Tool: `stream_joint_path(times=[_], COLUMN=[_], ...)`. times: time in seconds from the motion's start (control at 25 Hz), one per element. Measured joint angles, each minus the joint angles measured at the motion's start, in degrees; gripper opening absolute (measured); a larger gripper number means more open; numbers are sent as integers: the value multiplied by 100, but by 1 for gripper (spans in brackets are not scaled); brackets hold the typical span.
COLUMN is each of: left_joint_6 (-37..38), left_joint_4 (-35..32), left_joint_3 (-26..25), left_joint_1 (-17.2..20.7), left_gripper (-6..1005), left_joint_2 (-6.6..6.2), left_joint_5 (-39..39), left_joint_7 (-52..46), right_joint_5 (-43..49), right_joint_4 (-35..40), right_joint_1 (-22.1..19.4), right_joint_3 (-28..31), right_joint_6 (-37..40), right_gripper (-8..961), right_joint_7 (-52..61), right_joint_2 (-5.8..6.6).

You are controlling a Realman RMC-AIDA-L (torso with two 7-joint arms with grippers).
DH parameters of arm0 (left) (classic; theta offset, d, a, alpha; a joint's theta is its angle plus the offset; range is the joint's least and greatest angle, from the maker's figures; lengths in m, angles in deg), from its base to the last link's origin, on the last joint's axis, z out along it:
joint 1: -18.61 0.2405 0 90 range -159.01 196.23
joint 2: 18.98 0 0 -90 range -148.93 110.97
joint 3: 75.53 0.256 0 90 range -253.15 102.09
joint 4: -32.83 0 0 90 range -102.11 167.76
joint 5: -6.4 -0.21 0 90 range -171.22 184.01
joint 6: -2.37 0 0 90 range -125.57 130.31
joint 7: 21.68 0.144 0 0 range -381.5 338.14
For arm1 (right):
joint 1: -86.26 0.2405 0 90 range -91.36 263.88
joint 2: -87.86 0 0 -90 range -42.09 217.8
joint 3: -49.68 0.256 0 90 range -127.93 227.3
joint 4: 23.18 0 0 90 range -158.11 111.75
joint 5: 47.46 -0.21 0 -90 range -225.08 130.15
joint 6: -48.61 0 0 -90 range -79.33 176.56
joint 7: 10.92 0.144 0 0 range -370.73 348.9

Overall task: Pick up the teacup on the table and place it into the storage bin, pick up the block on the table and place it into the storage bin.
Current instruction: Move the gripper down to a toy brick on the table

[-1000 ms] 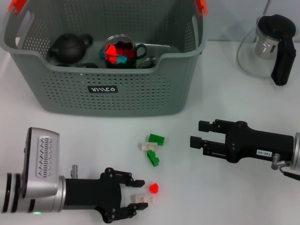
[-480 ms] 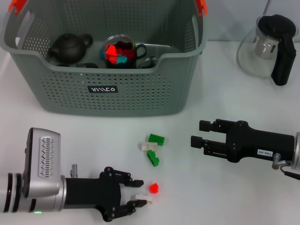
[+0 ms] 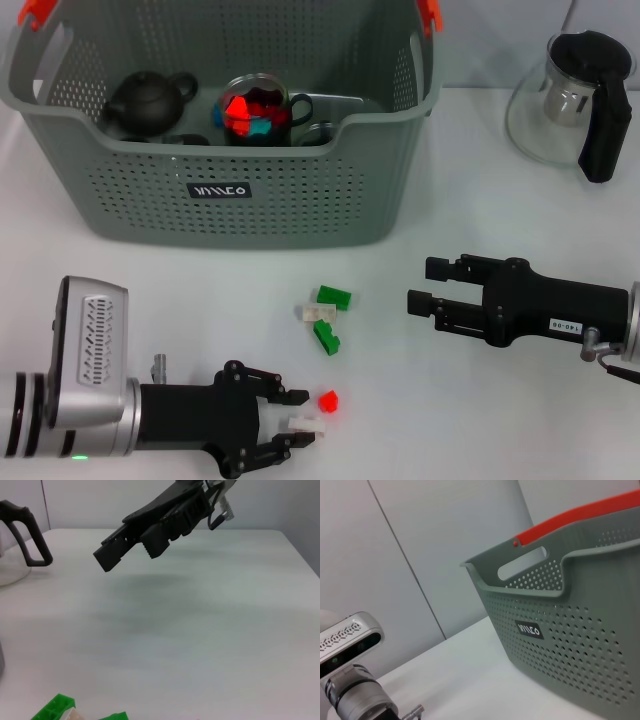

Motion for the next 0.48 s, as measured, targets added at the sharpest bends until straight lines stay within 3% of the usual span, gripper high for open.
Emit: stream_joint_path(times=[0.48], left_joint_6=[-52], left_joint_4=[28], left_joint_3=[0], left_joint_1=[0], left_gripper=[329], left_joint_2=[0], left_joint_5=[-6], left_joint_7=[39], right_joint_5=[0], right_joint_4=[0], right_joint_1=[0], right_joint_3=[0], right_joint_6=[0], right_gripper=[674], right_joint_7=[16], right_joint_2=[0])
